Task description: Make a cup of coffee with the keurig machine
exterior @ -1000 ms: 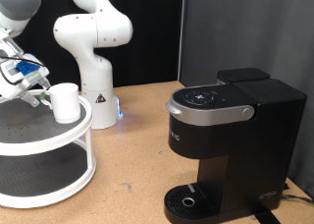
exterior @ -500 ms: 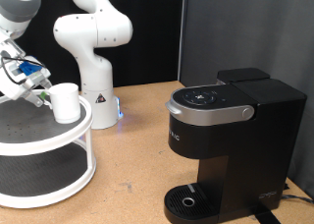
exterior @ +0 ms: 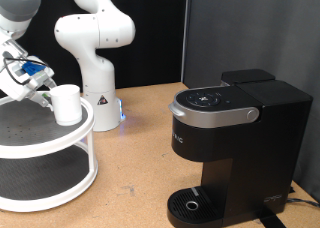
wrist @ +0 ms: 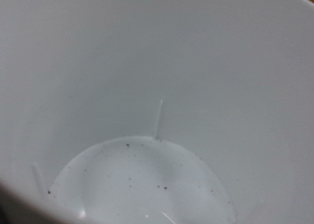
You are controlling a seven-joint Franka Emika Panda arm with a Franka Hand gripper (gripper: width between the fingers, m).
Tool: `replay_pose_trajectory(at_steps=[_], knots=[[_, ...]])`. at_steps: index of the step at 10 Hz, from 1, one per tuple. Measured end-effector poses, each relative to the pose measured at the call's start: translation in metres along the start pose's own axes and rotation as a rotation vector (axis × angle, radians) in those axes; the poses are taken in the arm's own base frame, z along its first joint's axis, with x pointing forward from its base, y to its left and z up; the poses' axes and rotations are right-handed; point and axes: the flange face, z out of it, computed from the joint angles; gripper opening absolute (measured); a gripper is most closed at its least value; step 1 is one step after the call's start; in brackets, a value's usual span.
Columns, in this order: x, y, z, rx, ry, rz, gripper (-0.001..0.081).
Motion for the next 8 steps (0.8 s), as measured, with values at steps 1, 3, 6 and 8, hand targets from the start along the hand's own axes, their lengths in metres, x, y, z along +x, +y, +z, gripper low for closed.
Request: replay_pose_trajectory(at_steps=[1, 3, 6, 8], knots=[[-0.0003, -0.0009, 0.0001, 0.005, -0.001, 0.01, 0.0783], [0.001, -0.0019, -0.0005, 0.003, -0.006, 0.036, 0.0587], [0.0049, -0.0038, -0.0017, -0.001, -0.004, 0.063, 0.0261], [0.0075, -0.0048, -0.0023, -0.003, -0.001, 0.07, 0.0085]])
